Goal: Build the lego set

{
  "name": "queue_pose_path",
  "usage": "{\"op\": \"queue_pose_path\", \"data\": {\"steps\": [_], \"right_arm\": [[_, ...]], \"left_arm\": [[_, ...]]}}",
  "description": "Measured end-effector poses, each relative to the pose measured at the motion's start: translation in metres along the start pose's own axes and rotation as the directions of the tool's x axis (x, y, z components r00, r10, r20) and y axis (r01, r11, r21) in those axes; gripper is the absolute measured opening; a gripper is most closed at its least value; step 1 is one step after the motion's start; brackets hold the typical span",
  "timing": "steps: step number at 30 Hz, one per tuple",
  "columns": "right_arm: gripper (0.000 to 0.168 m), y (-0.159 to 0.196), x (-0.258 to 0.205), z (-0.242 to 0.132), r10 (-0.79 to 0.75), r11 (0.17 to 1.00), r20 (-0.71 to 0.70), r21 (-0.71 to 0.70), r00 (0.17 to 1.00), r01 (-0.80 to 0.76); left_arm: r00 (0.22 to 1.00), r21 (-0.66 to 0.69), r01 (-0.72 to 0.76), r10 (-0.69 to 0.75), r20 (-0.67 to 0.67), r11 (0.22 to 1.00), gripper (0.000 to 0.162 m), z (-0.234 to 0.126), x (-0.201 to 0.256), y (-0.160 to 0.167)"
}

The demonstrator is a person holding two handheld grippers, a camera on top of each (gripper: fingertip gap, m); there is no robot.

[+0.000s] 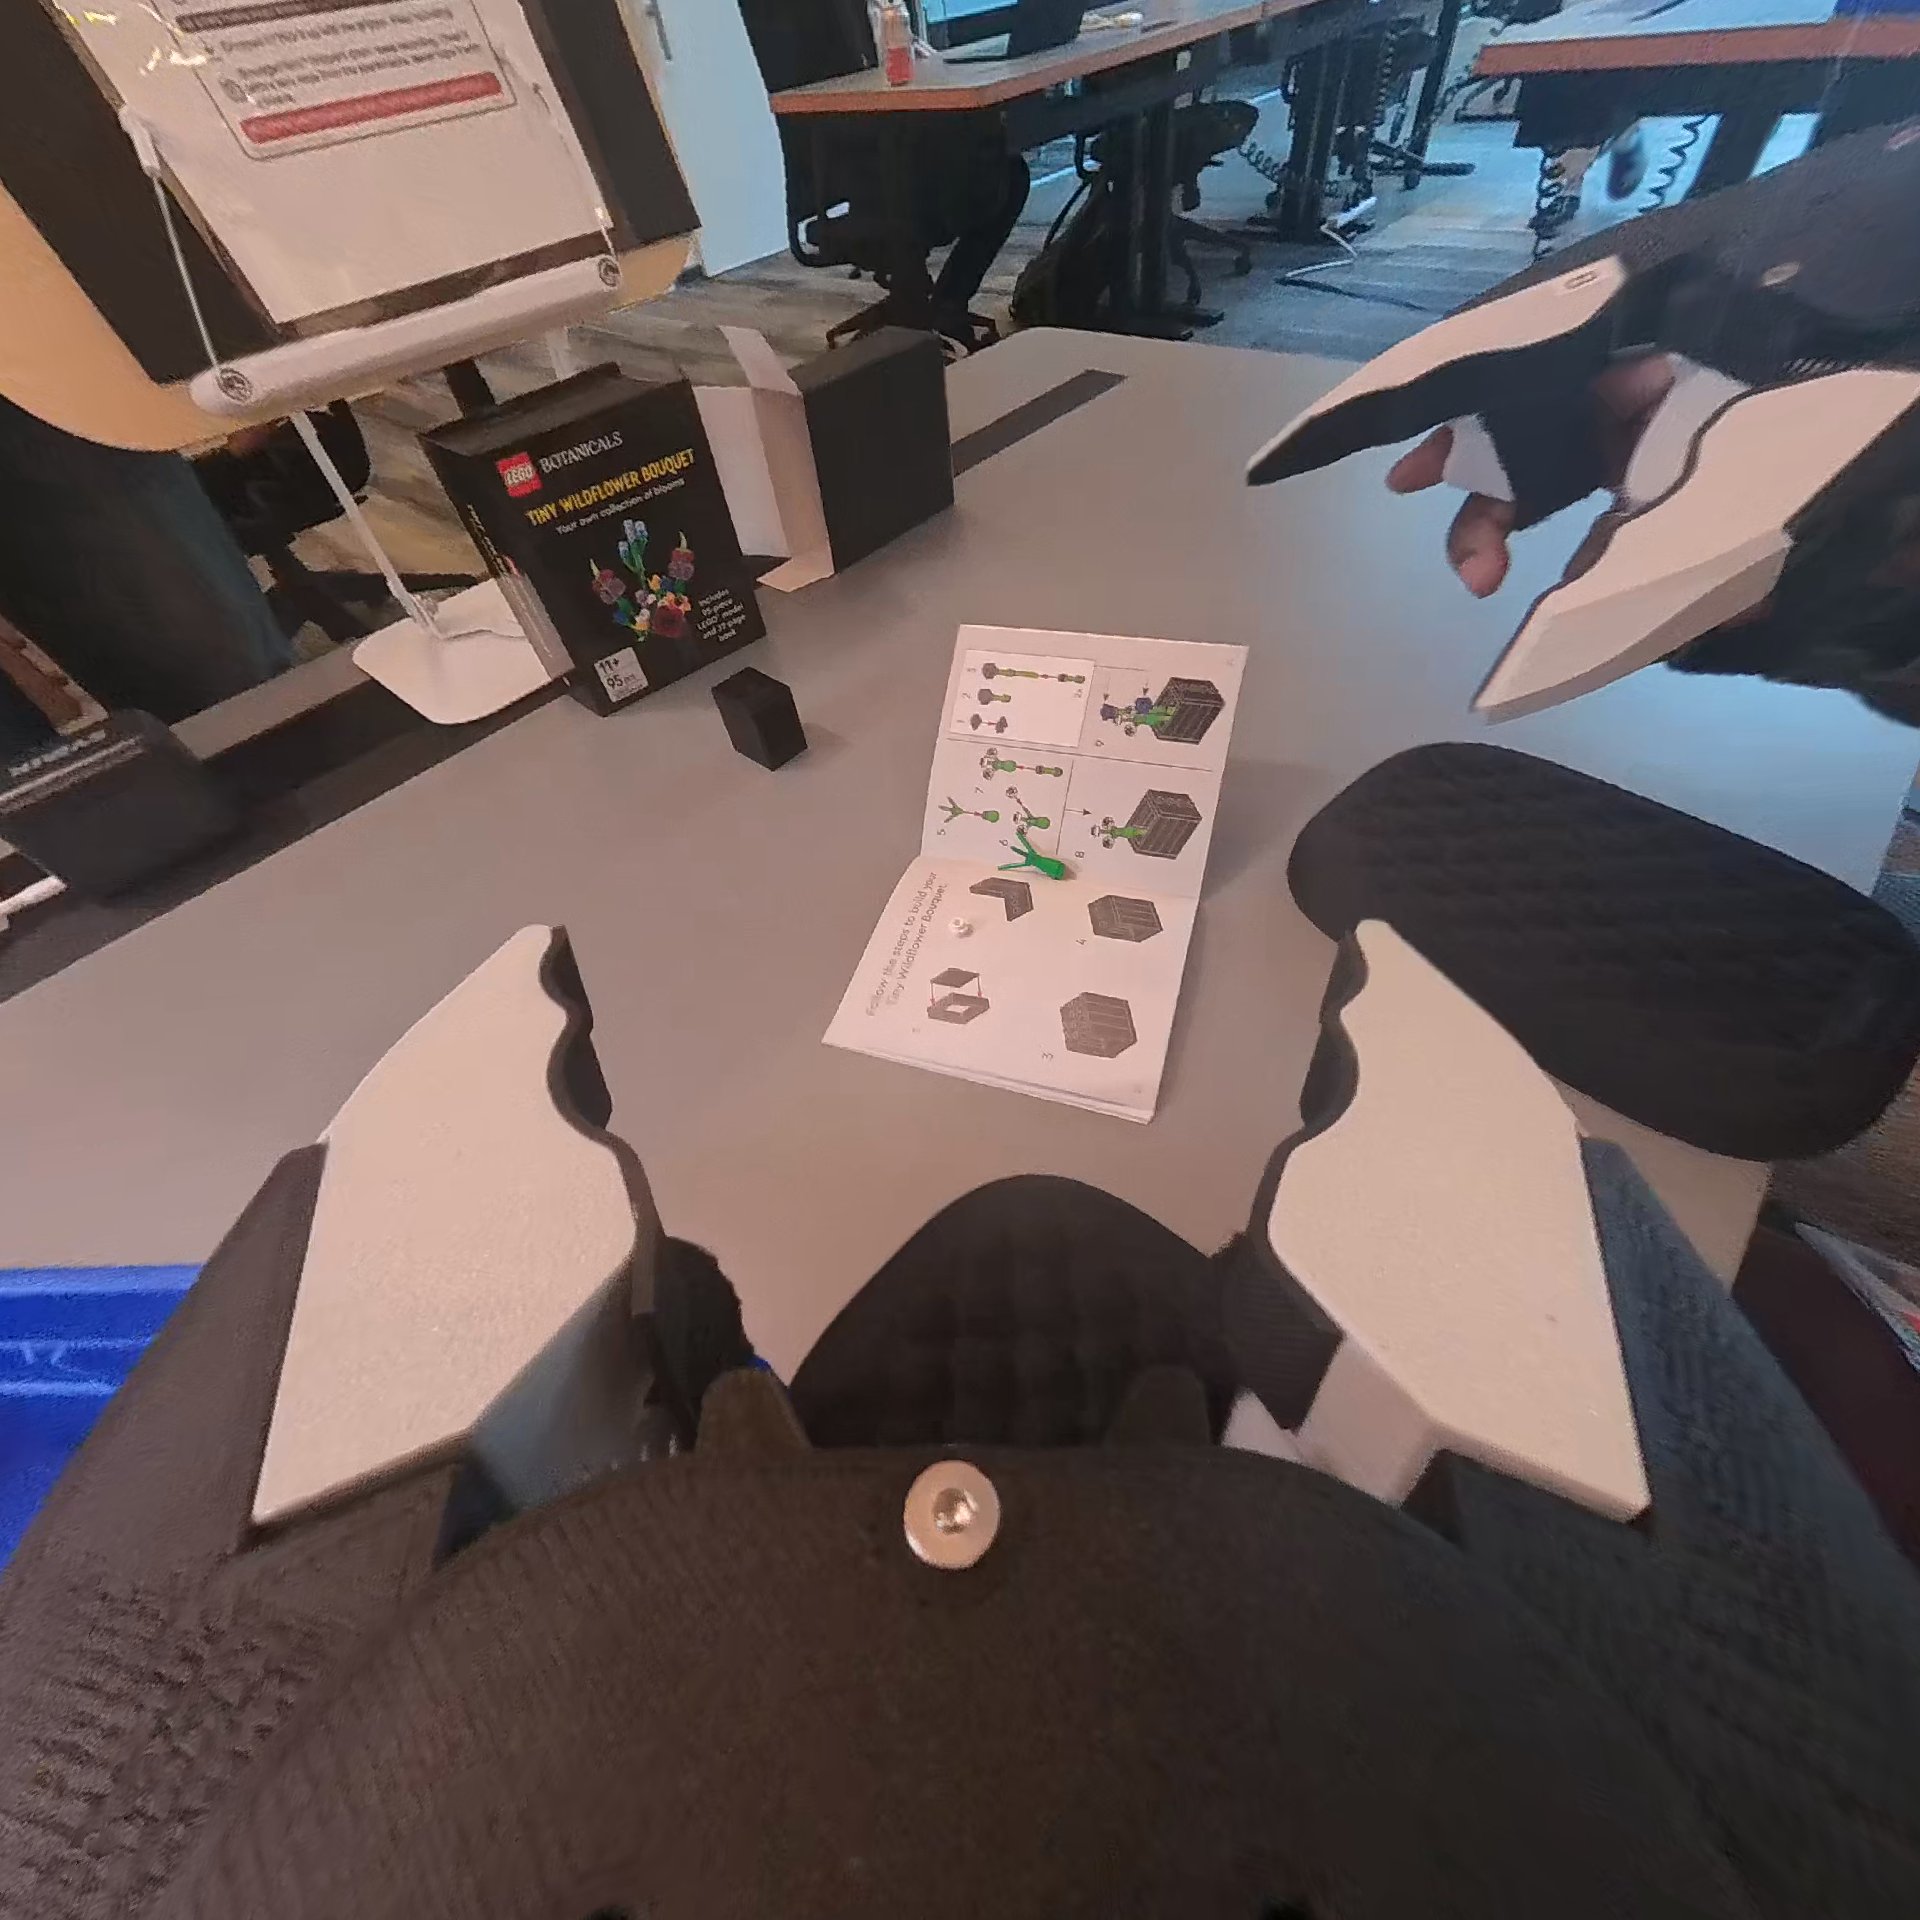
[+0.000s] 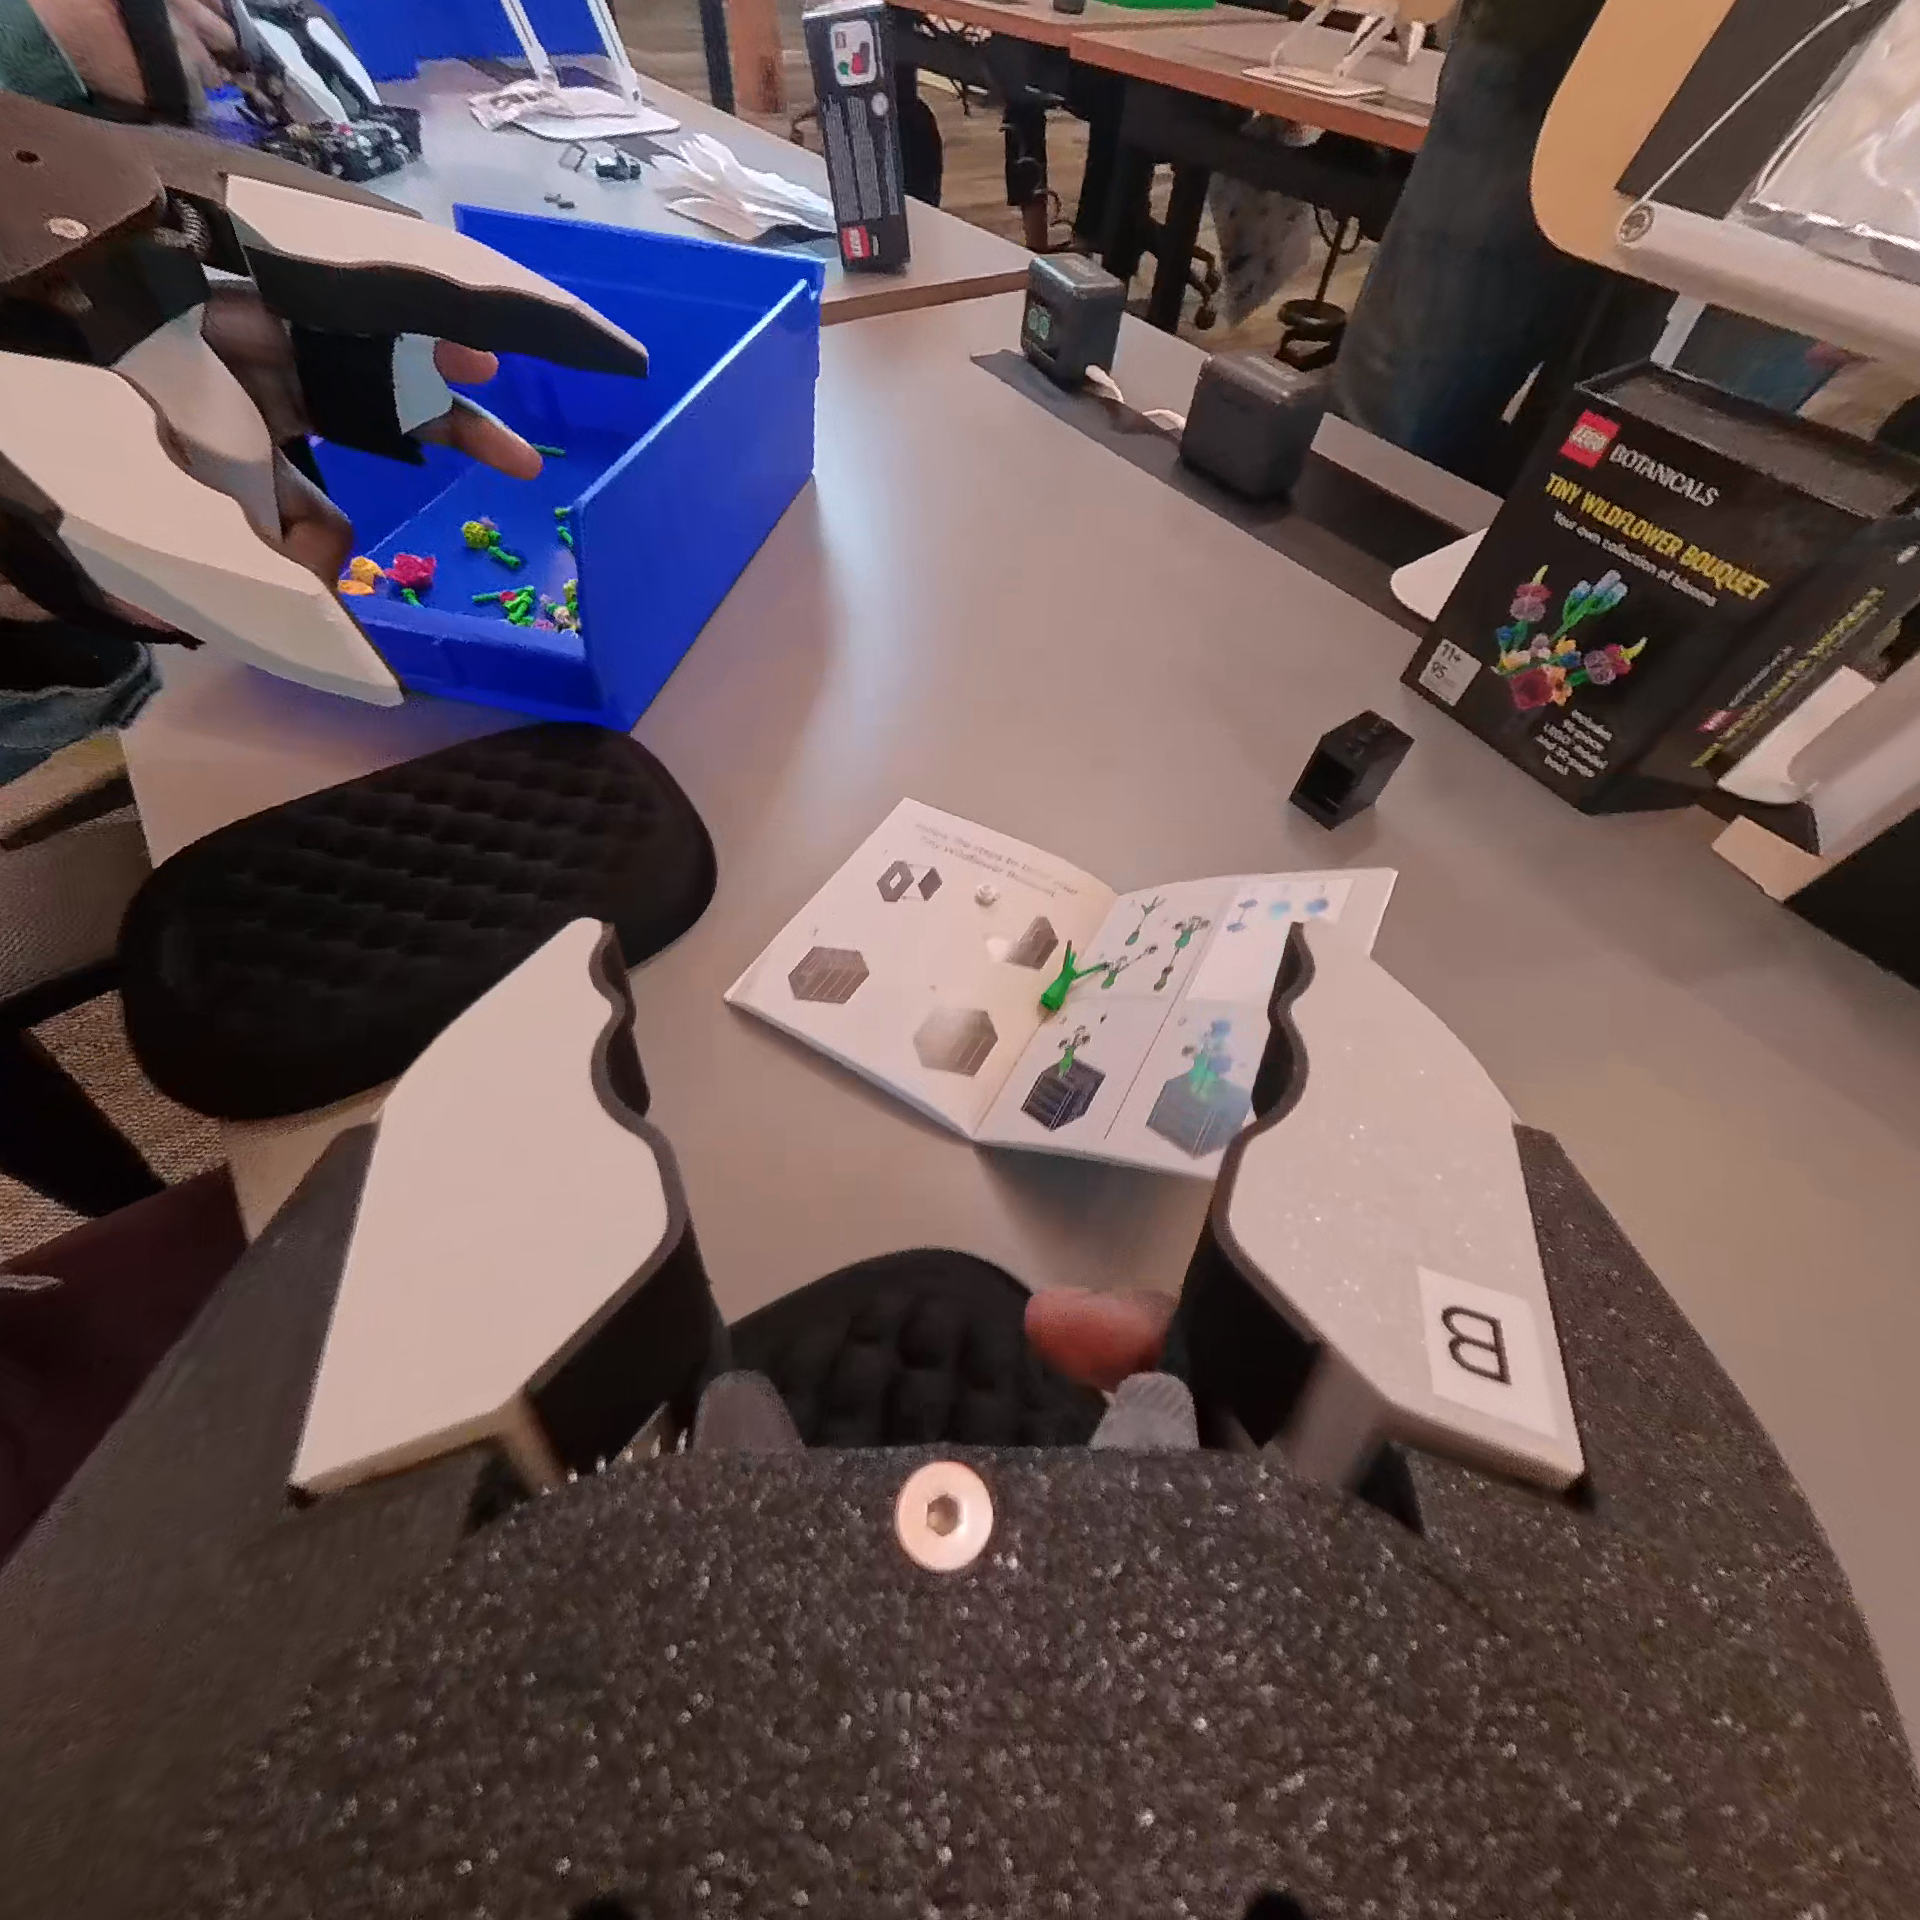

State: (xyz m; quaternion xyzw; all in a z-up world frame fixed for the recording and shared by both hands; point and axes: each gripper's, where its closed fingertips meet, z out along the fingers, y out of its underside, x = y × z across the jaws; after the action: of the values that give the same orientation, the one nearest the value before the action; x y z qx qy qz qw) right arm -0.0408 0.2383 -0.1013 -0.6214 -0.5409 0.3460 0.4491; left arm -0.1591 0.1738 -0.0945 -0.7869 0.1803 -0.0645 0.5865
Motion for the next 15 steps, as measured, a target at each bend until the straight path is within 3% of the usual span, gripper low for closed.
{"op": "queue_pose_path", "data": {"steps": [3,10,14,15], "right_arm": [[0.114,-0.004,0.011,0.015,-0.010,1.000,0.017,0.025,1.000,0.010],[0.108,-0.017,0.026,0.045,0.010,0.998,0.065,0.067,0.998,-0.014],[0.103,-0.016,0.025,0.050,-0.018,0.996,0.047,0.091,0.999,0.014],[0.103,-0.012,0.023,0.051,-0.016,0.996,0.048,0.093,0.999,0.011]], "left_arm": [[1.000,0.008,-0.016,0.016,-0.015,1.000,0.111,0.007,-0.007,-0.001],[1.000,-0.042,0.029,-0.029,-0.008,0.999,0.095,0.020,-0.037,-0.004],[0.999,0.014,0.039,-0.039,-0.003,0.999,0.054,0.004,-0.038,-0.011],[1.000,0.021,0.026,-0.026,-0.008,0.999,0.036,0.000,-0.037,-0.009]]}}
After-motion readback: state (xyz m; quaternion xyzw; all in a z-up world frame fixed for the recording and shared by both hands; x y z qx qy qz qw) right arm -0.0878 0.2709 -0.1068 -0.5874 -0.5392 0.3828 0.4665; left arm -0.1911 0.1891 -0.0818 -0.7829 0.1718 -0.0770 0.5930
